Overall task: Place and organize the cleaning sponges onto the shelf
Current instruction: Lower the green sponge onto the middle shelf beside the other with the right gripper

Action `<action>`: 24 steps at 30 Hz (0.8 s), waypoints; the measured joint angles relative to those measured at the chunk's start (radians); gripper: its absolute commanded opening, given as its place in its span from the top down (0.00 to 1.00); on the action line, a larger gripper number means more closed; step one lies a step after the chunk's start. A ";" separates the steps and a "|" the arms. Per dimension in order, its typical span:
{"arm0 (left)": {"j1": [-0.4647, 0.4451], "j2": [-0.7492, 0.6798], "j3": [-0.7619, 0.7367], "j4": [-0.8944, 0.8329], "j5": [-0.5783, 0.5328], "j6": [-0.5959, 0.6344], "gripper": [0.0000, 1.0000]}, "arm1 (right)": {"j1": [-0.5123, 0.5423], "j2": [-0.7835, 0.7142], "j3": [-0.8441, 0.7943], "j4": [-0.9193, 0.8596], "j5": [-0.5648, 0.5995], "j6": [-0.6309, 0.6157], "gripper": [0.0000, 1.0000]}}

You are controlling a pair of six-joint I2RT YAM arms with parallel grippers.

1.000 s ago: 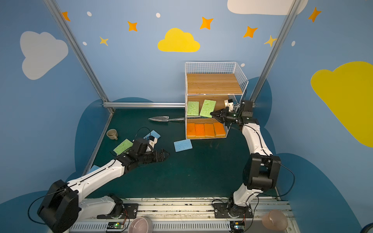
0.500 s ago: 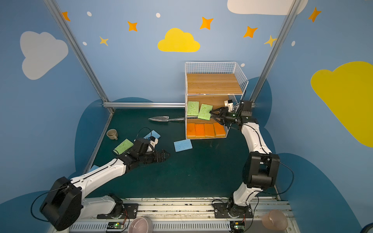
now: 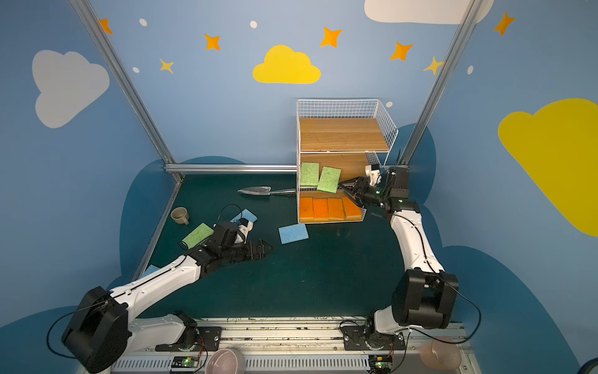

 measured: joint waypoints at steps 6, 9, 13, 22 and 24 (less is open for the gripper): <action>0.000 -0.003 0.000 0.000 0.000 0.000 0.01 | 0.055 -0.079 -0.134 0.033 0.052 0.017 1.00; 0.000 -0.003 0.000 0.000 0.001 0.000 0.01 | 0.071 -0.078 -0.163 0.053 0.069 0.030 1.00; 0.000 -0.003 0.000 0.001 0.000 0.000 0.00 | 0.082 -0.069 -0.159 0.083 0.090 0.048 1.00; 0.000 -0.003 0.000 0.002 0.000 -0.001 0.01 | 0.083 0.010 -0.104 0.146 0.124 0.084 1.00; 0.000 -0.003 0.000 0.002 0.000 -0.001 0.00 | 0.081 0.026 -0.089 0.151 0.129 0.093 1.00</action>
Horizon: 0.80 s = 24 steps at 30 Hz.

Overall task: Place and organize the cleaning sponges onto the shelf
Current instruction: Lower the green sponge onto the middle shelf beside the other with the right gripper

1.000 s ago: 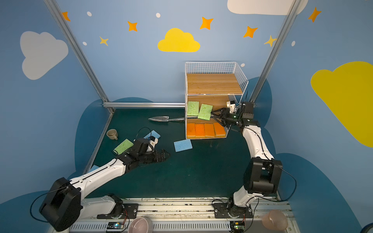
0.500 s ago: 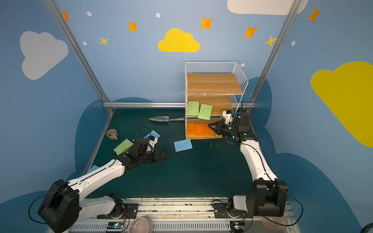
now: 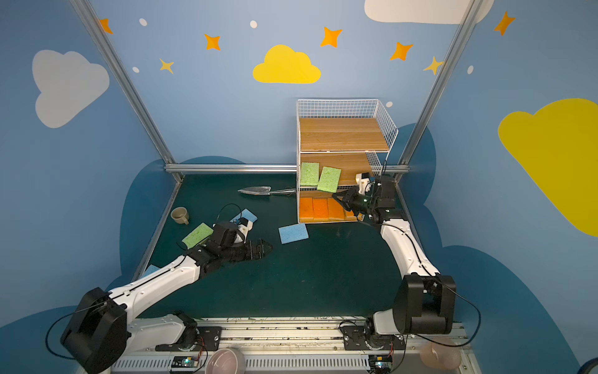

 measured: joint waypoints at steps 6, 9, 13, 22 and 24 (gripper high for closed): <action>0.000 0.002 0.000 0.000 0.000 0.000 0.01 | -0.006 0.034 0.045 0.015 0.007 0.014 1.00; 0.001 0.011 0.002 0.000 0.000 0.000 0.01 | -0.008 0.048 0.058 0.027 0.006 0.021 1.00; 0.002 0.021 0.008 0.001 0.000 0.000 0.00 | -0.008 0.060 0.060 0.032 0.006 0.028 1.00; 0.002 0.022 0.010 0.007 0.000 0.000 0.01 | 0.001 0.060 0.053 0.069 -0.005 0.043 1.00; 0.002 0.022 0.010 0.007 0.000 0.000 0.00 | 0.007 0.060 0.053 0.077 -0.005 0.046 1.00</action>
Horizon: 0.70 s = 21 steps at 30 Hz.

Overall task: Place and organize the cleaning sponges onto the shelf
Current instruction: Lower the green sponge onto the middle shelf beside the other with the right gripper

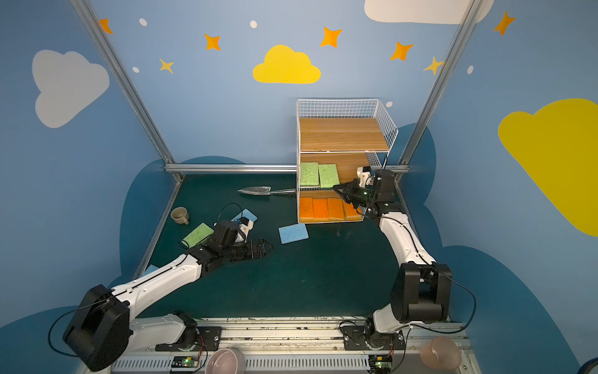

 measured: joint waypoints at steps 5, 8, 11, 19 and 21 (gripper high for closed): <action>0.000 0.000 0.002 0.000 0.000 0.000 0.00 | 0.013 0.005 0.000 0.014 0.000 0.008 1.00; 0.000 -0.001 0.002 0.000 0.000 0.000 0.01 | 0.014 0.019 0.001 0.020 0.000 0.016 1.00; 0.000 -0.001 0.002 0.000 -0.002 0.000 0.01 | 0.014 0.031 0.002 0.020 0.000 0.021 1.00; 0.000 -0.002 0.002 0.000 -0.004 0.000 0.01 | 0.016 0.044 0.019 0.037 0.000 0.028 1.00; 0.000 -0.002 0.002 -0.001 -0.004 0.000 0.01 | 0.017 0.046 0.021 0.042 -0.001 0.031 1.00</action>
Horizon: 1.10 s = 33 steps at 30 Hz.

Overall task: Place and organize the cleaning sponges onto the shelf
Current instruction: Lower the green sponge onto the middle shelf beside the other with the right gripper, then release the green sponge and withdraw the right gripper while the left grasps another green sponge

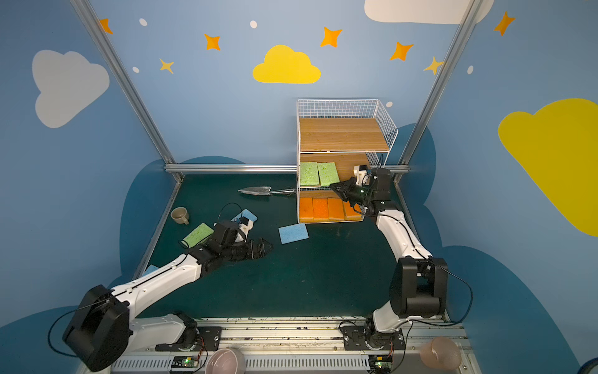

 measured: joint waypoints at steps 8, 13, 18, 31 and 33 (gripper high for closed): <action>0.001 0.000 0.000 -0.002 0.000 0.000 0.01 | 0.022 0.010 0.011 0.010 -0.009 0.010 1.00; 0.003 -0.002 0.008 -0.015 -0.004 0.000 0.00 | 0.031 0.010 0.013 0.012 -0.014 0.011 1.00; 0.030 -0.013 0.017 -0.033 -0.008 0.000 0.01 | 0.034 0.009 0.013 0.011 -0.017 0.010 0.83; 0.289 -0.037 0.046 -0.269 -0.249 -0.026 0.01 | 0.096 -0.203 -0.150 0.002 -0.024 -0.074 0.58; 0.335 -0.039 0.037 -0.283 -0.286 -0.030 0.00 | 0.114 -0.231 -0.203 -0.002 -0.024 -0.090 0.58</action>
